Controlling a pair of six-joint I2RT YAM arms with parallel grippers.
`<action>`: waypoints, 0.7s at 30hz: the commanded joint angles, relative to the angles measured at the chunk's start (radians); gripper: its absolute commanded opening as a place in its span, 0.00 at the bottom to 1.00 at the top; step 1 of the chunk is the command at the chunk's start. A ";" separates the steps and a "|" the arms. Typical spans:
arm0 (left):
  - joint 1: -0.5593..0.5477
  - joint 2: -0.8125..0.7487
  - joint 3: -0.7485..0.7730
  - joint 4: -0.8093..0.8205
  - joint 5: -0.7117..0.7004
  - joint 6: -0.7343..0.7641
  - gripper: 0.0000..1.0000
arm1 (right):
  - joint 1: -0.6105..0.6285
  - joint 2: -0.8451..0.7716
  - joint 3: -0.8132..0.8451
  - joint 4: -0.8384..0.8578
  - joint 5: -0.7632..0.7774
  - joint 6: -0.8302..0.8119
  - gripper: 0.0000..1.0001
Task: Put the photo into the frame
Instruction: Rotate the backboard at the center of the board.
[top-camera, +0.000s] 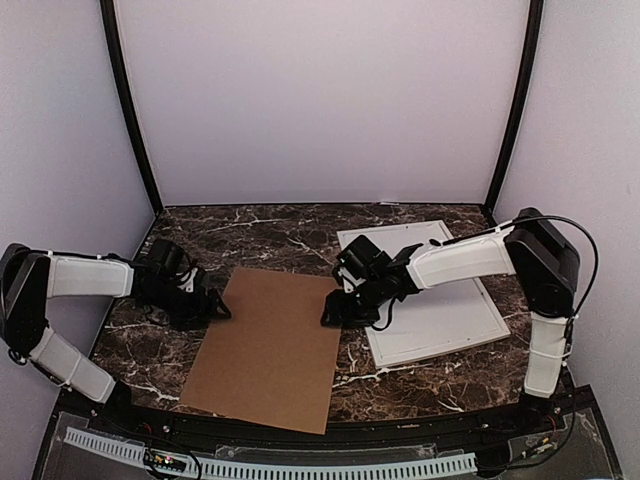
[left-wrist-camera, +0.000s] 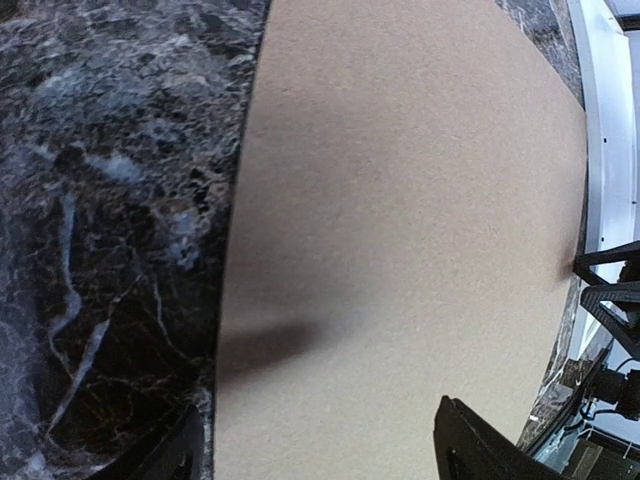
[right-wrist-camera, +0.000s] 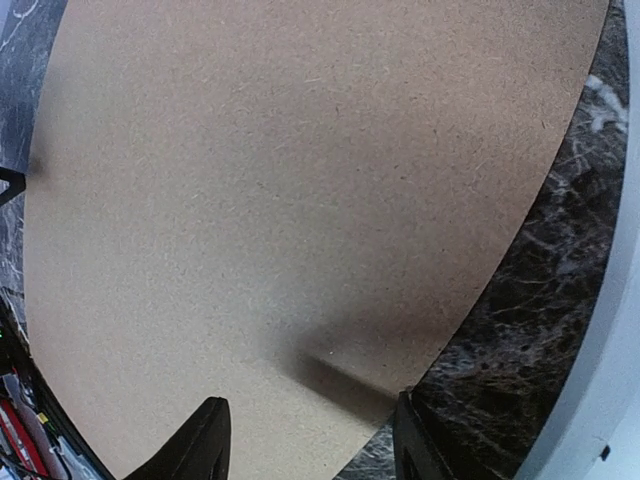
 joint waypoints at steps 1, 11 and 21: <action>-0.004 0.042 -0.021 0.016 0.076 0.005 0.81 | 0.035 0.043 -0.030 0.079 -0.049 0.081 0.55; -0.003 0.019 -0.062 0.112 0.312 -0.070 0.75 | 0.052 0.069 -0.054 0.169 -0.081 0.141 0.54; -0.003 -0.082 -0.018 0.106 0.450 -0.093 0.70 | 0.052 0.086 -0.065 0.201 -0.092 0.150 0.53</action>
